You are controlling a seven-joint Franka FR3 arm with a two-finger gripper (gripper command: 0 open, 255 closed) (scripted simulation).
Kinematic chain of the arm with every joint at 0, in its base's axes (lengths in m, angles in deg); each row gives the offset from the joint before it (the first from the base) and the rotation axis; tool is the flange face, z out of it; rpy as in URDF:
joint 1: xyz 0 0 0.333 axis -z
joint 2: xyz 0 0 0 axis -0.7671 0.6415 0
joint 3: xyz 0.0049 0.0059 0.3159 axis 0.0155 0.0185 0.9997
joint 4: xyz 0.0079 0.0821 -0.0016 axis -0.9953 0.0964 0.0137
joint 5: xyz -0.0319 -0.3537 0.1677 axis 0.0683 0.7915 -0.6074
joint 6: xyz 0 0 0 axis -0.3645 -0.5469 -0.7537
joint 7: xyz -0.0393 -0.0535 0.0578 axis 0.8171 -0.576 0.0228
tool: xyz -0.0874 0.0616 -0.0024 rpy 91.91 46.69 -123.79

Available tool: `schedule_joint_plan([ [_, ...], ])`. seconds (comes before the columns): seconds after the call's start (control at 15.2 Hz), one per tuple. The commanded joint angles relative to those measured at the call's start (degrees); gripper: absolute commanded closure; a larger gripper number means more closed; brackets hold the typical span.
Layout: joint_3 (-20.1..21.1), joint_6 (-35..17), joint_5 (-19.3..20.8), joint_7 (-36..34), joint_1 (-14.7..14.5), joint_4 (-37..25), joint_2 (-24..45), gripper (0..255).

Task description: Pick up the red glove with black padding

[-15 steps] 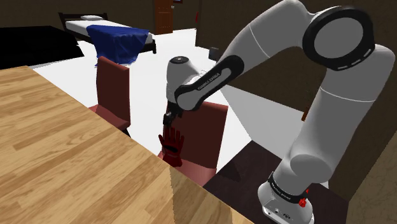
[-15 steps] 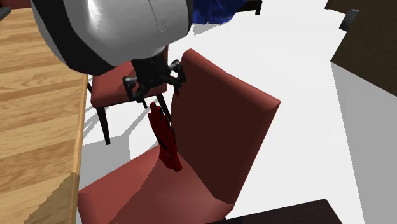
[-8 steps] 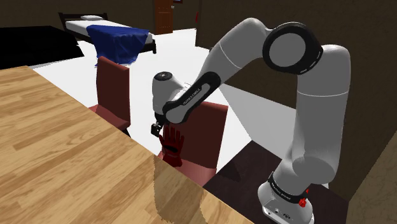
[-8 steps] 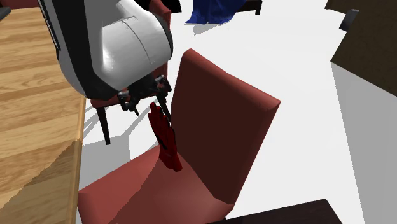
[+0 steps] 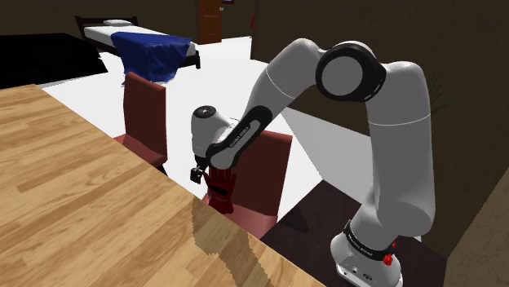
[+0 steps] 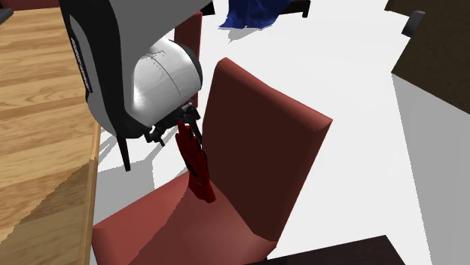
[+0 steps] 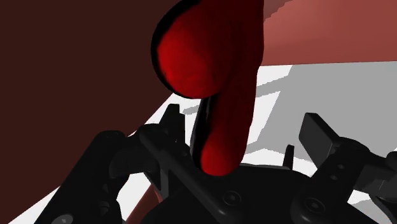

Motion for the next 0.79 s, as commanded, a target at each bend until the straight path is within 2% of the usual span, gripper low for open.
schedule_joint_plan([
  [0.0, -0.3, -0.7, 0.4, -0.4, -0.3, -0.2, 0.9, 0],
  [0.07, -0.3, -0.7, 0.4, -0.4, -0.3, -0.2, 0.9, 0],
  [0.13, -0.3, -0.8, 0.4, -0.4, -0.2, -0.2, 0.9, 255],
  [0.73, -0.3, -0.7, 0.4, -0.4, -0.3, -0.2, 0.9, 255],
])
